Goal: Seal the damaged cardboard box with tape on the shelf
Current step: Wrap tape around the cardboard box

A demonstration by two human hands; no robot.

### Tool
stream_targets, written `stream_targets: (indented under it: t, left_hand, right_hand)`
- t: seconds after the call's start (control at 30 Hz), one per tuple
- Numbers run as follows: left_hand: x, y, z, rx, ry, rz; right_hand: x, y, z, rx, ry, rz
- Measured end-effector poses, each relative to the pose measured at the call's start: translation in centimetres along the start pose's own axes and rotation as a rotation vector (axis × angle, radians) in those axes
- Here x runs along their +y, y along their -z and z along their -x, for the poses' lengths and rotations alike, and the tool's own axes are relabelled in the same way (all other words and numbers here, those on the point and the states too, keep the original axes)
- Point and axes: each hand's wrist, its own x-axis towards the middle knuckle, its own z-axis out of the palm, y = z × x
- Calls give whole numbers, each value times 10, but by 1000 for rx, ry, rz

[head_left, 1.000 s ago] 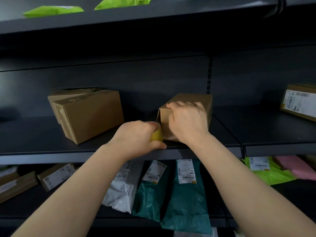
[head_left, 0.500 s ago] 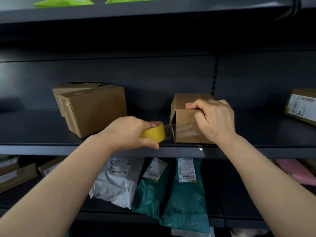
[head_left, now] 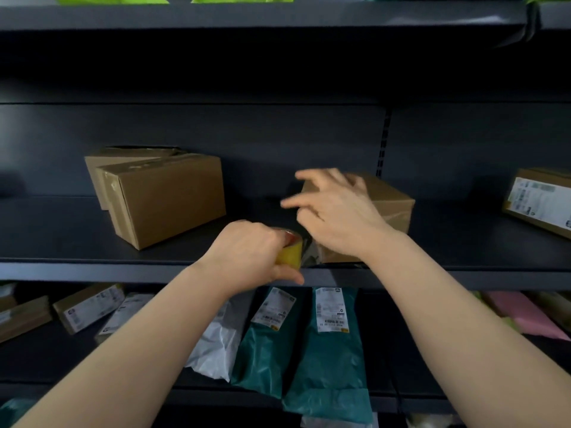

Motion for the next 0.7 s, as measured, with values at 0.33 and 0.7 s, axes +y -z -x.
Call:
stream_targets:
  t: [0.33,0.7]
  left_hand:
    - [10,6,-6,17,91,83]
    - [18,9,4,50,113,52]
  right_hand:
    - [37,7,23,110,46,-287]
    - [28,-75,103,833,-534,-480]
